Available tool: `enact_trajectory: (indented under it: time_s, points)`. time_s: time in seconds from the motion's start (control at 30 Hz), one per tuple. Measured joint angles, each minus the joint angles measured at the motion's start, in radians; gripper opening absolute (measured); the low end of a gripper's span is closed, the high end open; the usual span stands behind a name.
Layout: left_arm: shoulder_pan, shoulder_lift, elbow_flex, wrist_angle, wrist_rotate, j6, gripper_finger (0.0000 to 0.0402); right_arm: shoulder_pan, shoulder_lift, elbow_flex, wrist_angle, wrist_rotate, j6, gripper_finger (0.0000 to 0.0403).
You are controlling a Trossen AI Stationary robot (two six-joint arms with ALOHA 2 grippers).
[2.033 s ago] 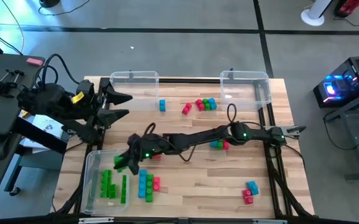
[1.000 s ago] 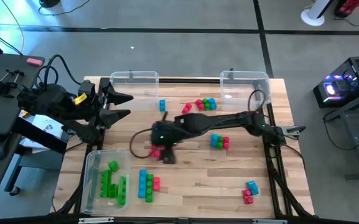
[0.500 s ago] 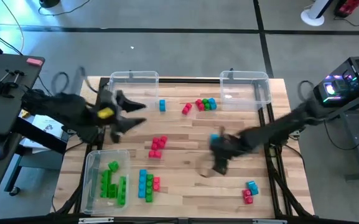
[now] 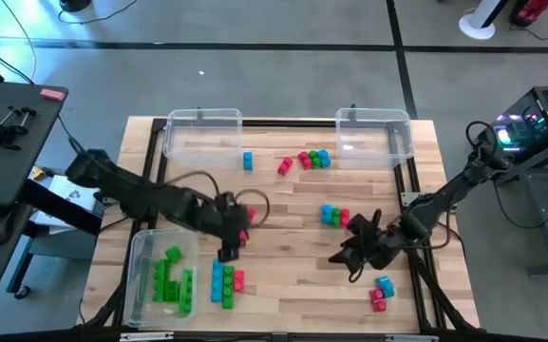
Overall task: Sort blocks
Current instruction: Put the green game piece into the bottom left transparent bin
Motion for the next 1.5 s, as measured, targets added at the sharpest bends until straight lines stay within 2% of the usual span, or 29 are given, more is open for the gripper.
enact_trajectory:
  time_s: [0.1,0.23,0.27,0.53,0.83,1.0,1.13,1.27,1.5]
  points:
    - [-0.043,0.061,-0.019,-0.013,0.058,0.000,0.0158,-0.017,0.001,0.000,-0.002,0.018,-0.015,0.0199]
    - [-0.108,0.133,-0.024,-0.022,0.180,0.007,0.0029,-0.034,0.001,0.000,-0.002,0.023,-0.022,0.0199]
    - [-0.125,0.142,-0.023,-0.020,0.205,0.004,0.0015,-0.036,0.001,0.000,-0.002,0.022,-0.023,0.0199]
    - [-0.205,0.220,-0.023,0.036,0.341,0.034,0.0001,-0.036,0.001,0.000,-0.002,0.029,-0.058,0.0199]
    - [-0.198,0.337,-0.023,0.068,0.363,0.264,0.0000,-0.036,0.001,0.000,-0.004,0.052,-0.064,0.0199]
    - [-0.193,0.347,-0.022,0.070,0.361,0.376,0.0000,-0.036,0.001,0.000,-0.004,0.052,-0.064,0.0199]
    - [-0.186,0.347,-0.022,0.068,0.358,0.409,0.0000,-0.036,0.001,0.000,-0.005,0.052,-0.064,0.0199]
    - [-0.173,0.347,-0.022,0.080,0.325,0.349,0.0000,-0.036,0.001,0.000,-0.005,0.053,-0.064,0.0199]
    - [-0.091,0.349,-0.022,0.132,0.309,0.024,0.0000,-0.036,0.001,0.000,-0.005,0.075,-0.065,0.0199]
